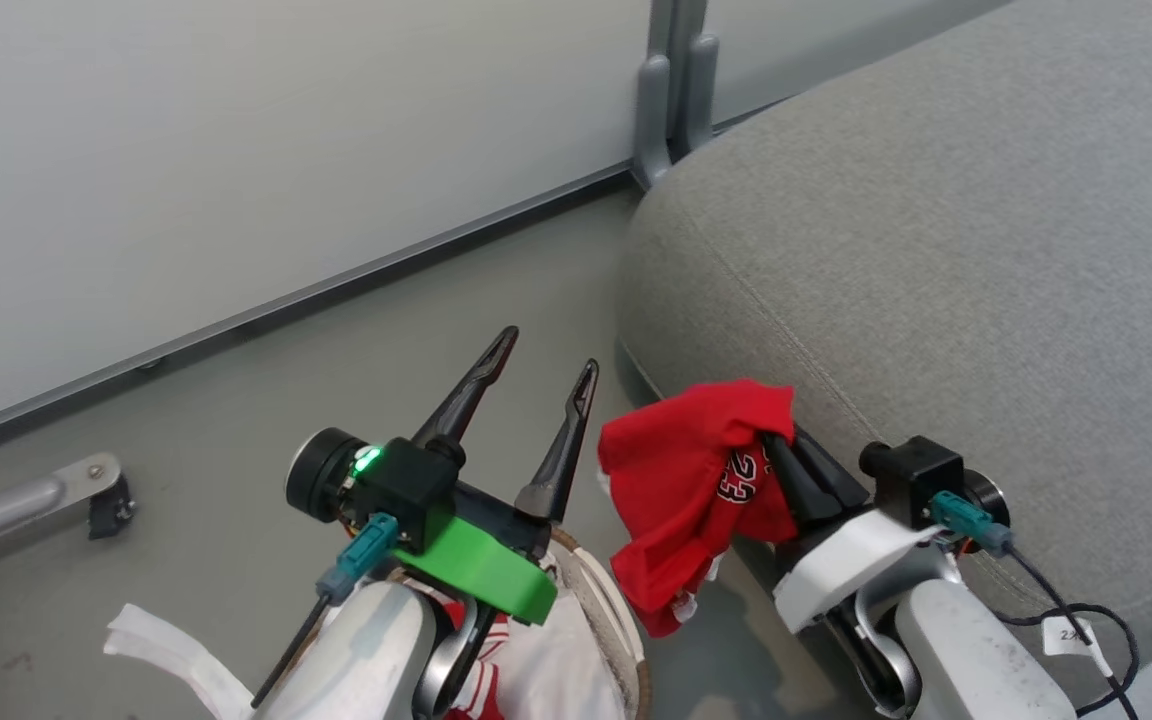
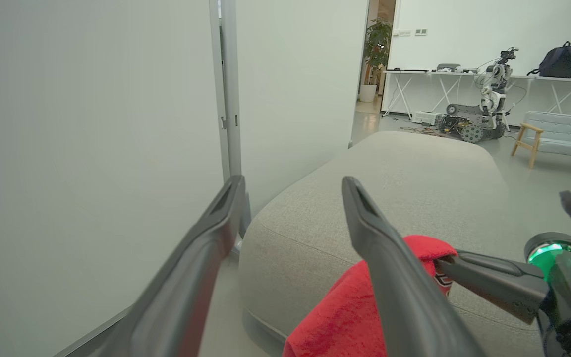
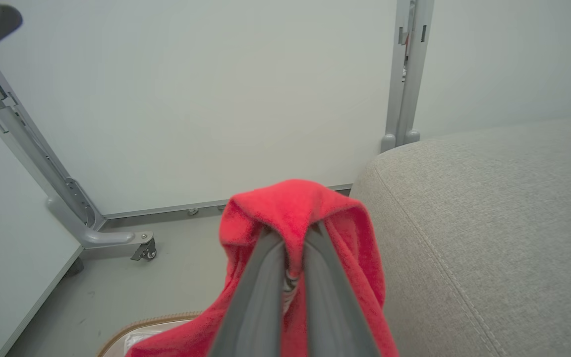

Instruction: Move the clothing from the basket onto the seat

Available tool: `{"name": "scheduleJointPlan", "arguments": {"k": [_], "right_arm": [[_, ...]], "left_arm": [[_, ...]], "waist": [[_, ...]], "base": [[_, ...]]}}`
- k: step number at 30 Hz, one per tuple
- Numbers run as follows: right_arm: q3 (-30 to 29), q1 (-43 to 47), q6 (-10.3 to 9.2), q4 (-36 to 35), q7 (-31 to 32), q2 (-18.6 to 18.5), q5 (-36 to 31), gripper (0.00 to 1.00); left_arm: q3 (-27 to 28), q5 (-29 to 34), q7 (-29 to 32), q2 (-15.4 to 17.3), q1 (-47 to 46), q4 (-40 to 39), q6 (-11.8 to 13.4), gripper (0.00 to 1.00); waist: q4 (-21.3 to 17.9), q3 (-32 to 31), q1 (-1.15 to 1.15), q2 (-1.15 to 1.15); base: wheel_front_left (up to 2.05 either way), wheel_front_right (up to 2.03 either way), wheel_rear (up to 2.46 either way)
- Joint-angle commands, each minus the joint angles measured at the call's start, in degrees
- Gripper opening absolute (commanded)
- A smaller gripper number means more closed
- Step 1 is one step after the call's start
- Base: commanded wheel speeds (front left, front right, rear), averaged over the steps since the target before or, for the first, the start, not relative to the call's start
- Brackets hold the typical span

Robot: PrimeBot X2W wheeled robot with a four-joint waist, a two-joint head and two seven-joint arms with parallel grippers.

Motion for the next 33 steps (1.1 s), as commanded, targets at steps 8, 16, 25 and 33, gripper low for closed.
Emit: {"name": "scheduleJointPlan", "arguments": {"k": [8,16,25,33], "right_arm": [[-10.1,-2.1,-0.06,-5.0,-0.3,-0.3,-4.4,0.00],[-16.5,-13.0,-0.06,-6.3,-0.3,-5.8,-6.4,0.00],[-24.1,-28.2,-0.06,0.2,-0.3,-14.9,-9.4,0.00],[-29.9,-37.7,-0.06,7.1,-0.3,-19.4,-12.8,0.00]], "left_arm": [[-5.3,-1.0,0.0,1.9,-4.3,1.4,-0.2,1.00],[-8.0,-1.4,0.0,4.7,-7.2,1.4,-0.2,1.00],[-8.9,-0.3,0.0,8.6,-10.1,0.2,-0.2,1.00],[-9.5,-0.4,0.0,11.2,-14.1,-0.8,-0.2,1.00]], "waist": [[-7.9,8.1,0.00,0.00],[-8.2,15.4,0.00,0.00],[-5.4,25.4,0.00,0.00],[-1.3,33.1,0.00,0.00]], "base": [[0.00,0.00,0.00],[0.00,0.00,0.00],[0.00,0.00,0.00],[0.00,0.00,0.00]]}}
